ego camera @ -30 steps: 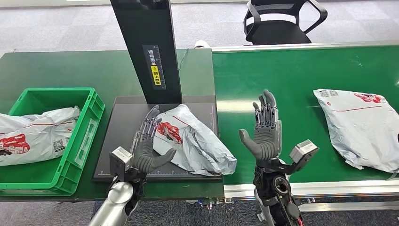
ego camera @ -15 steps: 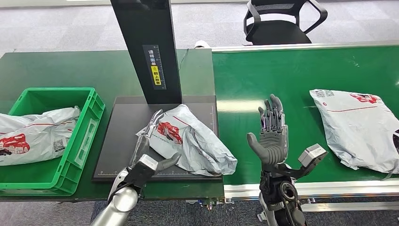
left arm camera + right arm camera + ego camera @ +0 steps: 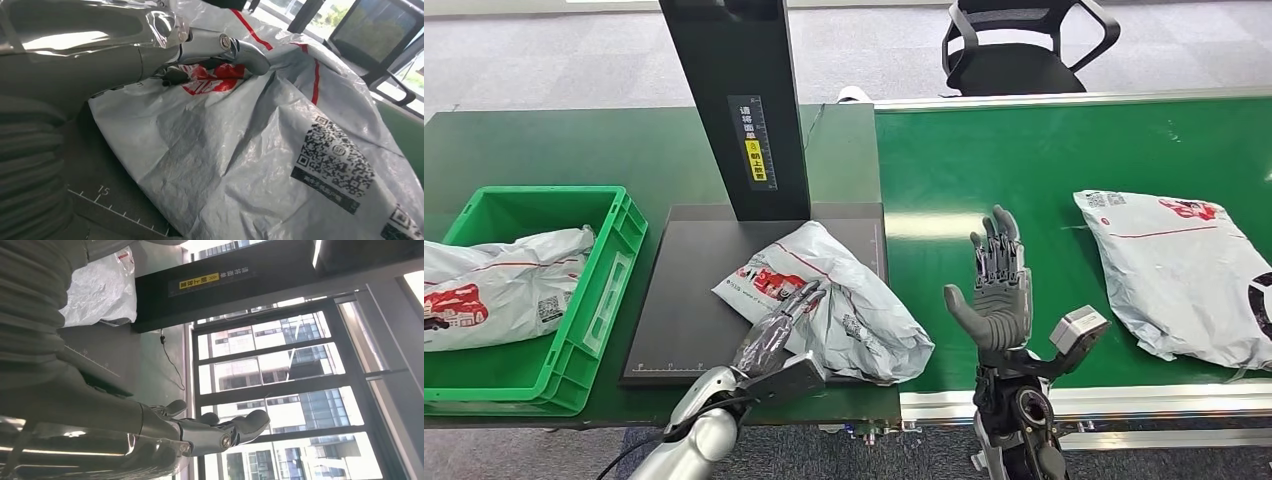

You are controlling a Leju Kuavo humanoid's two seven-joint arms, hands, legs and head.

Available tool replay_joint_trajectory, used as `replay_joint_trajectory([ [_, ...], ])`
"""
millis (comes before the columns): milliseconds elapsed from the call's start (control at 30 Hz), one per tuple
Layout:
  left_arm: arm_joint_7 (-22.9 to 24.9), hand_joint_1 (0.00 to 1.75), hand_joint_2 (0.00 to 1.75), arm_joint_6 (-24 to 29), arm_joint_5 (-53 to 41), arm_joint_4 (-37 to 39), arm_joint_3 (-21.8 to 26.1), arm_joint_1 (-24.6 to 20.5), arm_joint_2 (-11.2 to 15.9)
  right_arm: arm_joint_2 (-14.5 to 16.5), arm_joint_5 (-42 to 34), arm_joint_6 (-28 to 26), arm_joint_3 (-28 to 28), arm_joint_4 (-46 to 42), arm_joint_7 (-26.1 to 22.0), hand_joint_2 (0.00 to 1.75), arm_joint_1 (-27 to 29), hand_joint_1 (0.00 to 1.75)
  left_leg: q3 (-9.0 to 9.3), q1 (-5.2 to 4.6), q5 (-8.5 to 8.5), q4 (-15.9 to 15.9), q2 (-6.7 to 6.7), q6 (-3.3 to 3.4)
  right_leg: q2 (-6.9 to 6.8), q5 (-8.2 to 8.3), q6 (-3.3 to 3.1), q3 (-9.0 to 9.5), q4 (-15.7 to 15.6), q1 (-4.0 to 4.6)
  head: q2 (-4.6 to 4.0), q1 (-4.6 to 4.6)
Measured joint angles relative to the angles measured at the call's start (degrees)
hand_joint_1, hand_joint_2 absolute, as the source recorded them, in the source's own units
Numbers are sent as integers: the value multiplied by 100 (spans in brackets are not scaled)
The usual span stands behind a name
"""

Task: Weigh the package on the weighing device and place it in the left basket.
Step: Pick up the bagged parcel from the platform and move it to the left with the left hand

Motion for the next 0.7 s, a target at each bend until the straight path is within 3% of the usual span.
replay_joint_trajectory([
  [433, -37, 0, 175, -275, 133, 512, 23, -316, -108, 103, 163, 9, -215, 4, 86, 175, 3, 0, 2, 0, 0, 0, -1, 0, 0, 0, 0, 4, 0, 0, 0, 1],
  [467, -37, 14, 175, -293, 128, 542, 22, -329, -112, 108, 178, 9, -224, 6, 88, 175, 3, 0, 2, 0, 0, 0, -1, 0, 0, 0, 0, 4, 0, 0, 0, 1],
  [567, -38, 131, 175, -314, 116, 599, 22, -357, -114, 115, 197, 9, -236, 8, 92, 175, 4, 0, 2, 0, 0, 0, -1, 0, -1, 0, 0, 5, 0, 0, 0, 0],
  [600, -42, 157, 175, -308, 116, 607, 22, -360, -114, 118, 200, 8, -242, 8, 95, 175, 4, 0, 3, 0, 0, 0, -1, 0, -1, 0, 0, 5, 0, 0, 0, 1],
  [700, -68, 164, 175, -234, 114, 610, 27, -375, -114, 130, 204, 3, -271, 8, 107, 175, 4, 0, 4, 0, 0, 0, -2, 0, -1, 0, 0, 6, 0, 0, 0, 1],
])
